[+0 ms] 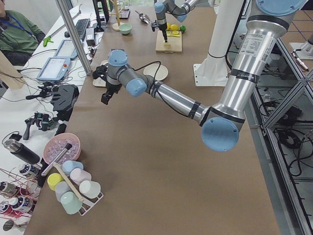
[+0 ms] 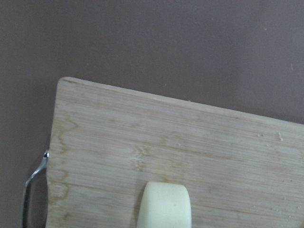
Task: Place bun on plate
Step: 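Close the right gripper around the cream bun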
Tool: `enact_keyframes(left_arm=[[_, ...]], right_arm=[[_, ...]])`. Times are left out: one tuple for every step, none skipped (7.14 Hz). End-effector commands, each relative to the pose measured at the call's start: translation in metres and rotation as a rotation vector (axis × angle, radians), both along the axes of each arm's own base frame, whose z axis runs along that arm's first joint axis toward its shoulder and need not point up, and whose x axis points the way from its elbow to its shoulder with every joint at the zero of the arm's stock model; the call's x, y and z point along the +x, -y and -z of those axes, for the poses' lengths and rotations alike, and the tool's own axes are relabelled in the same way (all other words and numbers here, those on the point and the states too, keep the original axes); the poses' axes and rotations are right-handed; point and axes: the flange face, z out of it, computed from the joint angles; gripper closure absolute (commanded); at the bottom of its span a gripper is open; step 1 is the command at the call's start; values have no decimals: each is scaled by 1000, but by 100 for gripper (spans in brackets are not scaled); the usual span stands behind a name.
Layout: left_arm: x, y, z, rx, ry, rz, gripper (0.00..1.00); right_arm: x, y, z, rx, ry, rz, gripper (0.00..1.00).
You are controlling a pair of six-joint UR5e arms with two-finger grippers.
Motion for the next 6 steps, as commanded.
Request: enact_keyframes(left_arm=[[2, 0, -6, -1, 14, 8, 3], [1, -1, -4, 1, 13, 9, 3], [1, -3, -9, -5, 16, 8, 3], [1, -3, -9, -5, 16, 8, 3], [1, -3, -7, -6, 13, 11, 3], [-3, -14, -9, -6, 10, 13, 3]], right_arm=[[-4, -5, -4, 1, -8, 11, 0], [-5, -7, -6, 0, -13, 14, 1], [-8, -8, -5, 1, -12, 18, 2], [-9, -9, -6, -1, -14, 21, 6], [-9, -9, -6, -1, -15, 19, 20], [-11, -9, -6, 1, -14, 24, 37]])
